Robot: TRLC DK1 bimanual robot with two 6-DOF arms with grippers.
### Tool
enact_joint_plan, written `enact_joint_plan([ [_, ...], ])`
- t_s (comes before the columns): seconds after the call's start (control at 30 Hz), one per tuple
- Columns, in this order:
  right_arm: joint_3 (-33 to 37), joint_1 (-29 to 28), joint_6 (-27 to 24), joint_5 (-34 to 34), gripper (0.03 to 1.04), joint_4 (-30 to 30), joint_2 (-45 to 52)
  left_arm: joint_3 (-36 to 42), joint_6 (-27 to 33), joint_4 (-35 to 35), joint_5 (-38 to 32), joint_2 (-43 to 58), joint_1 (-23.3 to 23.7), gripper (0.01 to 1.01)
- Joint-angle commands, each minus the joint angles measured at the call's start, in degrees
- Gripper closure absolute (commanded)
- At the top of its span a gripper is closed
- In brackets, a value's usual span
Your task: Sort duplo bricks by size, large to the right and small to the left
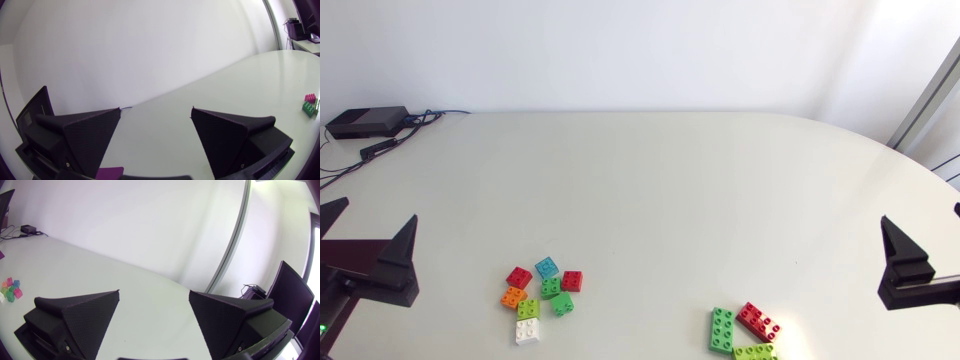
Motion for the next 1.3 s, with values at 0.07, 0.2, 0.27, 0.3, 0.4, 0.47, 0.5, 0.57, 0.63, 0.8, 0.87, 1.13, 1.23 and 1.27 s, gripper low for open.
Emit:
enact_joint_plan([
  [0.07,-3.1,0.5,-1.1,-0.7,0.06,2.9,-0.7,-5.3,0.9,5.3,0.3,-1.1,0.3,0.044],
  [0.2,-4.7,1.6,-1.1,-1.2,0.06,5.1,-0.7,-8.9,1.4,9.7,0.3,-1.1,0.0,0.044],
  [0.27,-5.0,2.6,-1.3,-1.2,0.06,5.7,-0.7,-9.8,1.4,10.5,0.3,-1.1,0.1,0.044],
  [0.3,-5.1,2.6,-1.5,-1.2,0.06,6.0,-0.7,-10.2,1.4,11.0,0.3,-1.1,0.0,0.044],
  [0.4,-5.8,2.7,-1.6,-1.2,0.06,7.6,-0.7,-11.4,1.4,12.4,0.3,-1.1,-0.1,0.044],
  [0.47,-6.5,2.9,-1.6,-1.2,0.06,8.6,-0.6,-12.0,1.4,12.9,0.3,-1.1,-0.2,0.044],
  [0.5,-7.0,2.9,-1.8,-1.2,0.06,9.1,-0.6,-12.2,1.4,13.1,0.3,-1.1,-0.3,0.044],
  [0.57,-7.4,3.2,-2.0,-1.2,0.06,9.8,-0.6,-12.7,1.2,13.2,0.2,-1.1,-0.3,0.044],
  [0.63,-7.6,3.2,-2.2,-1.2,0.06,10.0,-0.6,-12.9,1.1,13.5,0.3,-1.0,-0.1,0.044],
  [0.8,-8.0,1.1,-2.3,-1.2,0.06,10.3,-0.6,-13.1,0.2,14.0,0.3,-0.9,0.0,0.044],
  [0.87,-8.3,0.4,-2.3,-1.2,0.06,10.3,-0.7,-13.3,0.0,14.5,0.2,-0.8,0.0,0.044],
  [1.13,-10.7,-0.9,0.8,-1.1,0.06,12.5,-0.7,-13.6,-0.2,15.7,0.3,-0.3,0.0,0.044],
  [1.23,-12.3,-1.0,1.0,-1.1,0.06,14.1,-0.8,-14.5,0.1,16.2,0.3,-0.8,0.0,0.044],
  [1.27,-13.0,-1.0,1.3,-1.0,0.06,14.8,-0.8,-14.5,0.1,16.3,0.3,-0.7,-0.1,0.044],
])
